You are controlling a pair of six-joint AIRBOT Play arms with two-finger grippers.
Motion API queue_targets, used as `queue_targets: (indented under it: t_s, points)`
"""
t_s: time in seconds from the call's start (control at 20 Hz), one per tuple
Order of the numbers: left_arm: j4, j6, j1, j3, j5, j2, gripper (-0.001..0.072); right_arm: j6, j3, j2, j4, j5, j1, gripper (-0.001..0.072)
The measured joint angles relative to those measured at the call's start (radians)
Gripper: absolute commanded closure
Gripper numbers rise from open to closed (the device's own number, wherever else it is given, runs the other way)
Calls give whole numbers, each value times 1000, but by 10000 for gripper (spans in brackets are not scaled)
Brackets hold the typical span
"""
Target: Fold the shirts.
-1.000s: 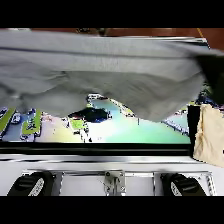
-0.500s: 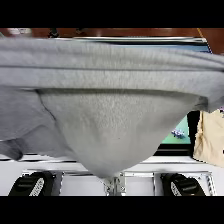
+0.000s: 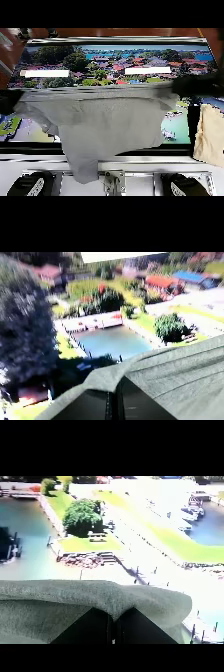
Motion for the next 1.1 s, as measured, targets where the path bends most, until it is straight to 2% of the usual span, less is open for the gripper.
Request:
queue_targets:
  t_s: [0.15, 0.4, 0.55, 0.6, 0.65, 0.7, 0.75, 0.9, 0.95, 1.1]
  points:
    - [-31, 0, 0, -60, 111, -167, 664, 15, 0, -213, -20, -113, 0, 647]
    - [-240, 0, 0, -88, 353, -473, 664, 68, 0, -466, -39, -365, -2, 647]
    - [-349, 0, 0, -93, 433, -632, 663, 126, 0, -563, -31, -476, -2, 645]
    - [-373, -1, 0, -94, 435, -678, 647, 136, 0, -588, -23, -494, -2, 538]
    - [-389, -7, 0, -95, 430, -715, 475, 150, 0, -612, -9, -510, -2, 240]
    - [-401, -13, 2, -95, 418, -745, 82, 154, 0, -629, 1, -519, -2, 131]
    - [-411, -19, 7, -95, 396, -766, 10, 159, 0, -640, 12, -529, -3, 131]
    - [-431, -27, 67, -74, 266, -800, 11, 122, 1, -631, 23, -482, -16, 132]
    - [-428, -30, 108, -64, 200, -803, 12, 101, 1, -617, -11, -433, -30, 164]
    - [-360, -25, 248, -67, -32, -774, 14, 13, 0, -571, -113, -185, -122, 164]
